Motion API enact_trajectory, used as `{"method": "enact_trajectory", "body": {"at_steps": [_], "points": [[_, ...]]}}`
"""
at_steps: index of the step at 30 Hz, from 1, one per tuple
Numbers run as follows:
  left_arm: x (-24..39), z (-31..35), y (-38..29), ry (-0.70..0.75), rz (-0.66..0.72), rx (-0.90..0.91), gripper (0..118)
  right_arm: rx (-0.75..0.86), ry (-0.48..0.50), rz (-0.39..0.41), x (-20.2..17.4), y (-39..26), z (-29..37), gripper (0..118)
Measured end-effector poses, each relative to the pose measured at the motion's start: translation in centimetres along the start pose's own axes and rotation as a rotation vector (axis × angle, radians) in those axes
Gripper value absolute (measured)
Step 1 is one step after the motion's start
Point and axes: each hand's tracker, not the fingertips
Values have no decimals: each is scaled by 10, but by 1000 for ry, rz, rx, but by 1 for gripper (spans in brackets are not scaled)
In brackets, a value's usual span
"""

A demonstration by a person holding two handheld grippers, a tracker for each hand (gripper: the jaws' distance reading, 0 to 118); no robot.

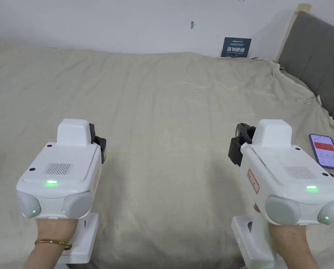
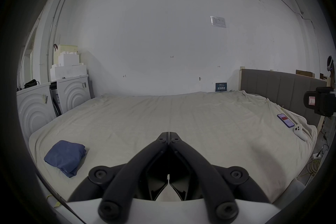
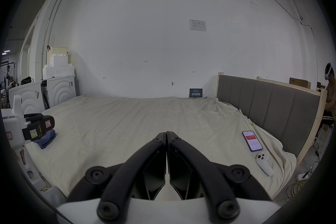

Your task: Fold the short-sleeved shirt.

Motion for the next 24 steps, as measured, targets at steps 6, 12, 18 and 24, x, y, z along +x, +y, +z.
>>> {"method": "enact_trajectory", "body": {"at_steps": [6, 12, 18, 24], "points": [[1, 1, 1, -4, 39, -12, 2, -40, 13, -35, 2, 3, 0, 14], [1, -1, 3, -62, 148, -134, 118, -207, 55, -152, 4, 5, -2, 115], [13, 11, -1, -65, 159, -236, 118, -513, -59, -232, 4, 21, -5, 116], [22, 8, -28, -68, 127, -296, 118, -636, -17, -210, -9, 15, 7, 116]]}}
